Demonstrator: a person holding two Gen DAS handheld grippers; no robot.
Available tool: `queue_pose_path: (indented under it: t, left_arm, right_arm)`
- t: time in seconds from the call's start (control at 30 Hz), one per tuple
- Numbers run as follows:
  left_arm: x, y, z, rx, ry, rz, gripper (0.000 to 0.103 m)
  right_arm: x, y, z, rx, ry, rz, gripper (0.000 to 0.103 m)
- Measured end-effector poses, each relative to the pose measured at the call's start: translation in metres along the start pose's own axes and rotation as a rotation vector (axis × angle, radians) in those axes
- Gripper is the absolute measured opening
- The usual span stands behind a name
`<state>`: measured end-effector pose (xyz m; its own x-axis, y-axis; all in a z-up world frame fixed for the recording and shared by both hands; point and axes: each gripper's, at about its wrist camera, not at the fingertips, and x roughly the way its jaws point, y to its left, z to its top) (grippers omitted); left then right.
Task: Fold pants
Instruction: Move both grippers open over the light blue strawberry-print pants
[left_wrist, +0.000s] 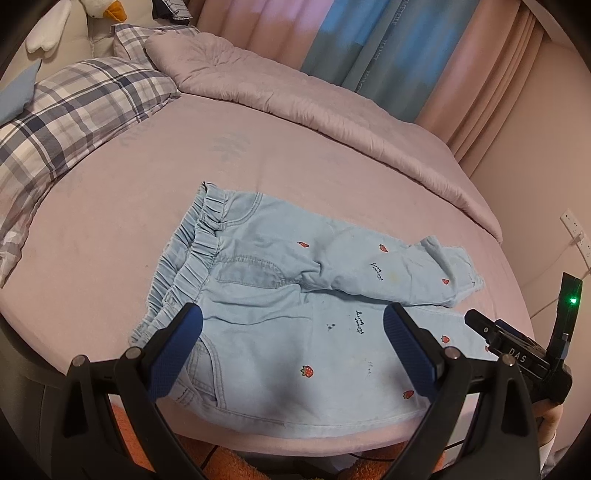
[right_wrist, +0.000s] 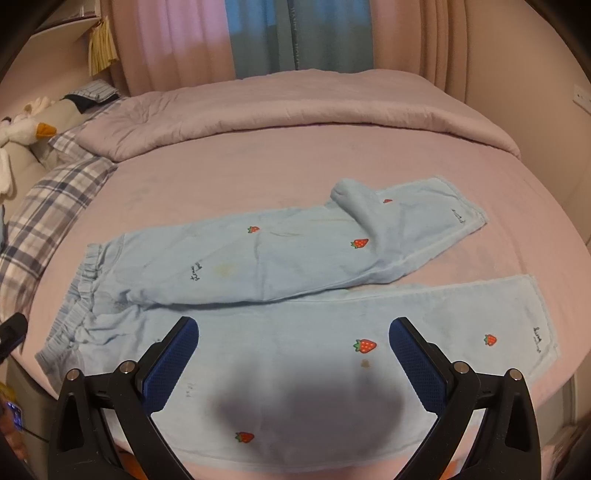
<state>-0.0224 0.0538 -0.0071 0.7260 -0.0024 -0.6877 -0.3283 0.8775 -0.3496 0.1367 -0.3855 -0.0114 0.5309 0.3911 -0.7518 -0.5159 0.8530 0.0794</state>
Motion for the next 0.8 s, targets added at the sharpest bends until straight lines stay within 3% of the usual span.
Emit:
queue_pose_path:
  t: [0.8]
  left_arm:
    - [0.005, 0.003, -0.004, 0.006, 0.029, 0.022, 0.098]
  right_arm:
    - [0.003, -0.021, 0.001, 0.022, 0.003, -0.031, 0.103]
